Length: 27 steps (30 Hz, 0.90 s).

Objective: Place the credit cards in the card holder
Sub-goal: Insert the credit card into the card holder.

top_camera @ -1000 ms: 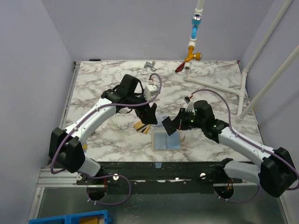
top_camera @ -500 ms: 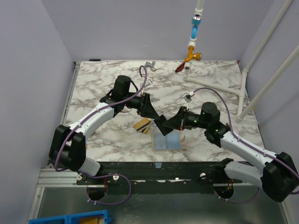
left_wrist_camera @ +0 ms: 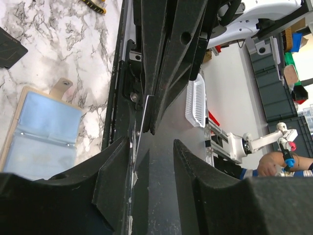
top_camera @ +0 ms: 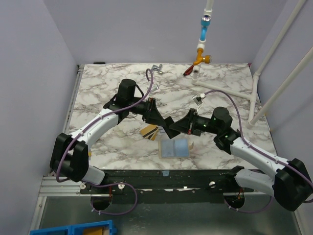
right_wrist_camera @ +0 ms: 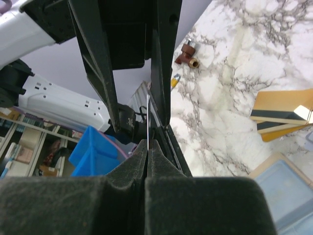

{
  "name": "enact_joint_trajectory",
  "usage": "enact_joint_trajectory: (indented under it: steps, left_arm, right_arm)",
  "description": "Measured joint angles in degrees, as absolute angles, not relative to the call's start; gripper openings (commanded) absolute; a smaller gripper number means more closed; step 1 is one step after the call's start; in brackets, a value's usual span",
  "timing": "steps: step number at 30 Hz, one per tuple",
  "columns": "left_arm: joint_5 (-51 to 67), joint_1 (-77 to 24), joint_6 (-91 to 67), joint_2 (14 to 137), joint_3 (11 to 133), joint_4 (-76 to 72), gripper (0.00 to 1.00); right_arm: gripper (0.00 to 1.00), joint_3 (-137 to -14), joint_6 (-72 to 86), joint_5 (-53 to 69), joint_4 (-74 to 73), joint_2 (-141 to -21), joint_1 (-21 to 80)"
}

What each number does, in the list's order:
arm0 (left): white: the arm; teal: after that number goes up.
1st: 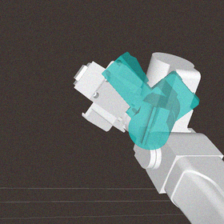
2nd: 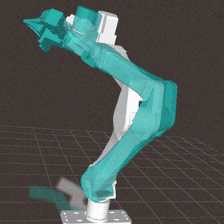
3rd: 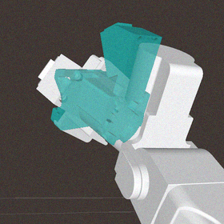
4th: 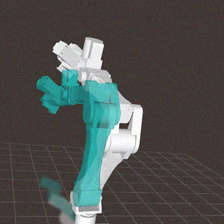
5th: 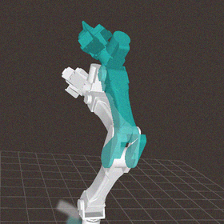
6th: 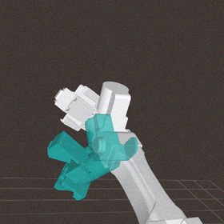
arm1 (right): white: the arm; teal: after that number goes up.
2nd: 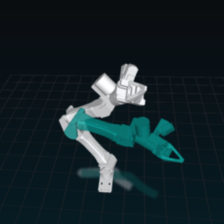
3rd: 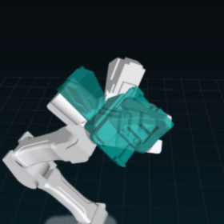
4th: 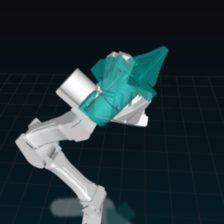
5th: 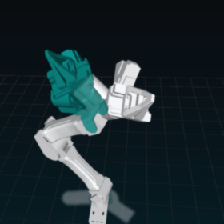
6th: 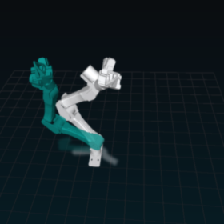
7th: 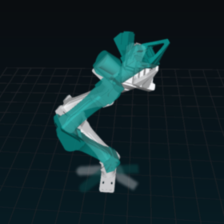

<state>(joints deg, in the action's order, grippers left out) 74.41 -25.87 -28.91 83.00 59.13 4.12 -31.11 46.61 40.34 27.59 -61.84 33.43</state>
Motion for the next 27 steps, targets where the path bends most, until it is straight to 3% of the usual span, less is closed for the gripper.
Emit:
enact_joint_trajectory:
  steps: [2, 6, 9, 13, 19, 27]
  left_arm:
    - [74.52, -25.87, -29.28, 82.63, 59.09, 3.81, 0.38]
    - [74.70, -25.87, -29.93, 81.89, 58.94, 2.94, 0.22]
    - [74.83, -25.85, -30.55, 81.30, 58.33, 2.02, 0.01]
    - [75.09, -25.41, -32.10, 81.25, 57.87, 0.27, 0.00]
    - [75.72, -24.84, -33.61, 81.25, 57.63, -1.10, 0.00]
    - [75.75, -23.94, -32.56, 81.10, 57.63, -0.62, 0.00]
  right_arm:
    - [0.01, -31.11, 46.81, 39.33, 28.71, -61.82, 33.43]
    - [0.01, -31.11, 47.64, 38.19, 30.92, -61.82, 33.43]
    - [0.01, -31.11, 48.62, 38.22, 32.77, -62.00, 33.43]
    - [0.03, -31.00, 49.32, 38.61, 34.04, -62.15, 33.43]
    - [0.18, -31.24, 48.42, 40.12, 32.82, -62.17, 33.41]
    - [0.19, -38.74, 43.33, 43.03, 22.96, -64.07, 33.41]
